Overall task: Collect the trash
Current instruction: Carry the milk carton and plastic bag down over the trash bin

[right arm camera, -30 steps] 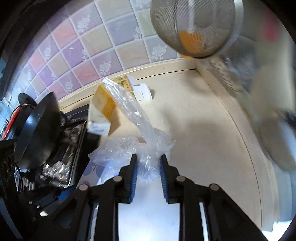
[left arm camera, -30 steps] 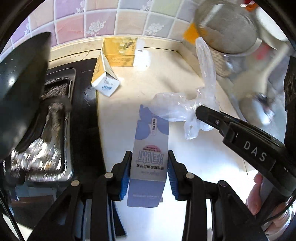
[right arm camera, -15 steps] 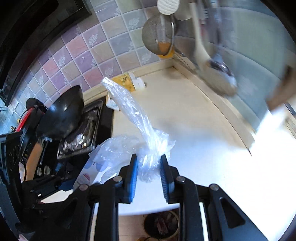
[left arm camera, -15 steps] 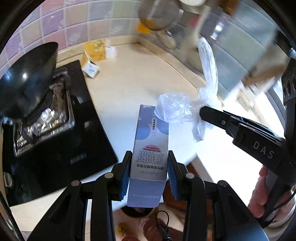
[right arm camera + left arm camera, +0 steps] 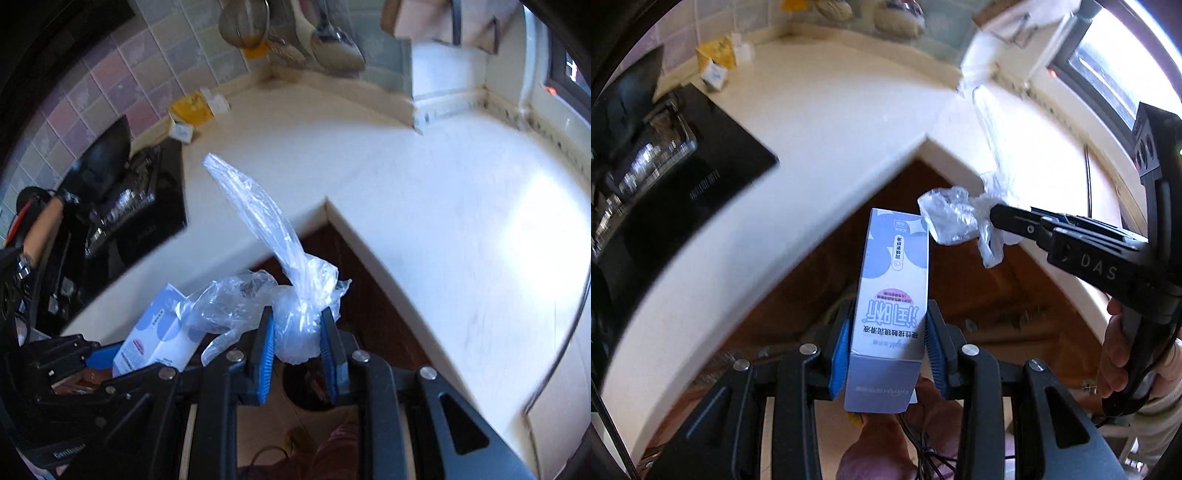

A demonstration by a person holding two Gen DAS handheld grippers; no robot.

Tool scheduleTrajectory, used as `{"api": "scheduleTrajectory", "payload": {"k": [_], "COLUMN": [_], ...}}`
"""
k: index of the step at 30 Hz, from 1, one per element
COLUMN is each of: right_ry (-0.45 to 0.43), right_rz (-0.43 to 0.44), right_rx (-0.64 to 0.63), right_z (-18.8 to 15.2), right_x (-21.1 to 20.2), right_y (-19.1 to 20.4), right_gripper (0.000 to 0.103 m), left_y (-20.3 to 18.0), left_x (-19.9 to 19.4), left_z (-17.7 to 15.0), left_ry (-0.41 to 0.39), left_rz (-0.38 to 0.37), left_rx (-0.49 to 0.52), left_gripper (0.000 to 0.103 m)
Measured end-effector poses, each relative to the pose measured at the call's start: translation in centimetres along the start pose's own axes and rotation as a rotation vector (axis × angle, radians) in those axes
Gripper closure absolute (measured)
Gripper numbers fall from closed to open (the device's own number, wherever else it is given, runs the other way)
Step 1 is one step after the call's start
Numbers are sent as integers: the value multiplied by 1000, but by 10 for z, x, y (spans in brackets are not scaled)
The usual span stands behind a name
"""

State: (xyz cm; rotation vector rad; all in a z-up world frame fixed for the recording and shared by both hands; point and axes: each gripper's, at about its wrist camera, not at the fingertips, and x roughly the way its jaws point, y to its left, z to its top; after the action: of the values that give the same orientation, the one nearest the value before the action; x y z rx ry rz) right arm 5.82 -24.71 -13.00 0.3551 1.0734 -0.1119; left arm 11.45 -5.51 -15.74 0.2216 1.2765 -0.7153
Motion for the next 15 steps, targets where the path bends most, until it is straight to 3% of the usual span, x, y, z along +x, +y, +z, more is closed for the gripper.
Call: {"api": "scheduleTrajectory", "payload": {"k": [6, 15], "right_ry": [125, 284], "right_rz": [-20, 10], "right_rx": [52, 138], "right_z": [-49, -119], "right_x": [39, 137], "right_y": [-15, -47], "right_gripper": [81, 81], "left_y": [4, 29], "left_x": [42, 156], "left_z": [-35, -89], "left_ry": [110, 264], "left_rz": [-52, -62], "left_rx": [-2, -101], "left_gripper": [68, 68]}}
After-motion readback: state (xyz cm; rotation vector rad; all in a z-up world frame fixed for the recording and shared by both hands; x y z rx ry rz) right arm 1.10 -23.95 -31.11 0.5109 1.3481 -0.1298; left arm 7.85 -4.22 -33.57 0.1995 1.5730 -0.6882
